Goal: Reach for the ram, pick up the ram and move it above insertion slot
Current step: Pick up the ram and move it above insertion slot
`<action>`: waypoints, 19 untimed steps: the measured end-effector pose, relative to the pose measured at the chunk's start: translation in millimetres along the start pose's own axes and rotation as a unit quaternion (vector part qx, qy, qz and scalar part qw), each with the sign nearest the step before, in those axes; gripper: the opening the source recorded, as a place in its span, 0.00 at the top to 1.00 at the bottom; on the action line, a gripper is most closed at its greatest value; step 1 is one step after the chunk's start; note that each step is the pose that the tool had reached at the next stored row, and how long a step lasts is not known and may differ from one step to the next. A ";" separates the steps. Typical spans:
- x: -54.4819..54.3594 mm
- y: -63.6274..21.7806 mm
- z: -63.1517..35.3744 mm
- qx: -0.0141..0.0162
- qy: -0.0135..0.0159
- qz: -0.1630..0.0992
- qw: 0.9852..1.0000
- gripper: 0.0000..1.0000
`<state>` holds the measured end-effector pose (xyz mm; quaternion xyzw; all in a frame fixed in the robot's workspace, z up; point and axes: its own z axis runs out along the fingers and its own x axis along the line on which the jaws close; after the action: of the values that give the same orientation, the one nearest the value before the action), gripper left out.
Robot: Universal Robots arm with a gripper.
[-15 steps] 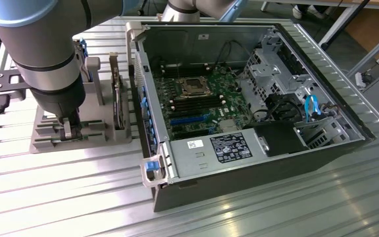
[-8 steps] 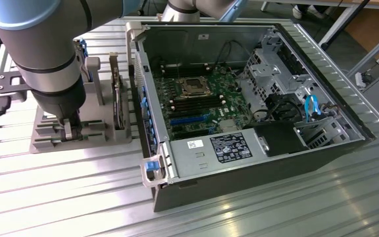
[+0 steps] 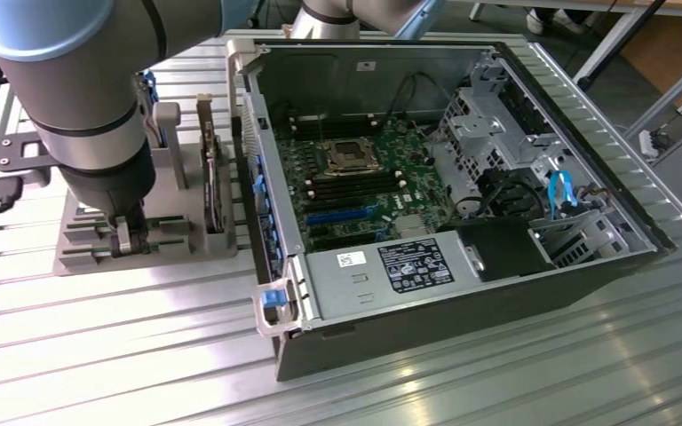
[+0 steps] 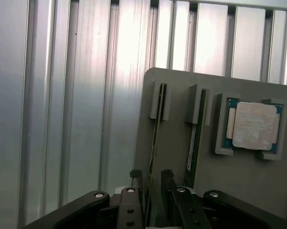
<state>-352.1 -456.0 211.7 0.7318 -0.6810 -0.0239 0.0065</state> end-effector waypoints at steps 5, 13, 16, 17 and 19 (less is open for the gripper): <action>0.0 0.5 3.1 0.000 0.000 0.000 1.000 0.70; -0.4 6.2 5.9 0.000 0.000 0.000 1.000 0.70; -0.6 8.4 5.9 0.000 0.000 0.000 1.000 0.70; -0.6 8.5 6.0 0.000 0.000 0.000 1.000 0.70; -0.6 8.5 5.9 0.000 0.000 0.000 1.000 0.78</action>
<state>-360.9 -455.9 206.2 0.7318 -0.6810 -0.0236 0.0067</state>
